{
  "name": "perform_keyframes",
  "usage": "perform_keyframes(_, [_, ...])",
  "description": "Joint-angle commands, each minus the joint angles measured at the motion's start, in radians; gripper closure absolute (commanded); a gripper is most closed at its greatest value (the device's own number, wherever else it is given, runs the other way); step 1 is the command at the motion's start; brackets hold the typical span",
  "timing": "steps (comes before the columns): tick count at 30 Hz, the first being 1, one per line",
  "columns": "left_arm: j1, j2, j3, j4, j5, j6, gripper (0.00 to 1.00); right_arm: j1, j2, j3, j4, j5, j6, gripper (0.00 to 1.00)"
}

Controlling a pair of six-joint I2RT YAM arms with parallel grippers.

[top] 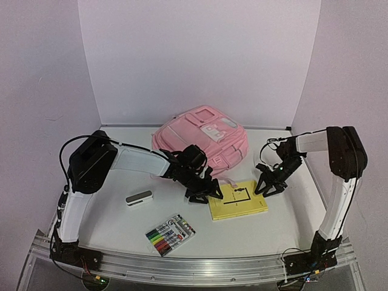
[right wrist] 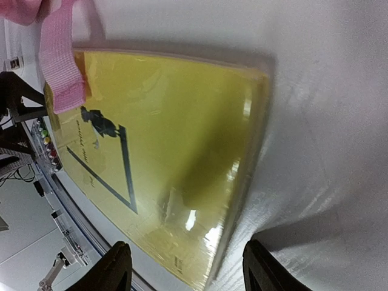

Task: Pack the student bag
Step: Move the book to the center of the board.

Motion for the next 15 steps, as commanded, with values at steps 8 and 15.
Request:
perform_keyframes(8, [-0.068,-0.137,0.045,-0.034,0.027,0.044,0.36,0.100,0.069,0.010,0.031,0.005,0.026,0.41])
perform_keyframes(15, [-0.076,-0.292,-0.127,-0.033,-0.019,-0.013,0.37,0.205,0.071,0.018,0.070,-0.040,0.091,0.42])
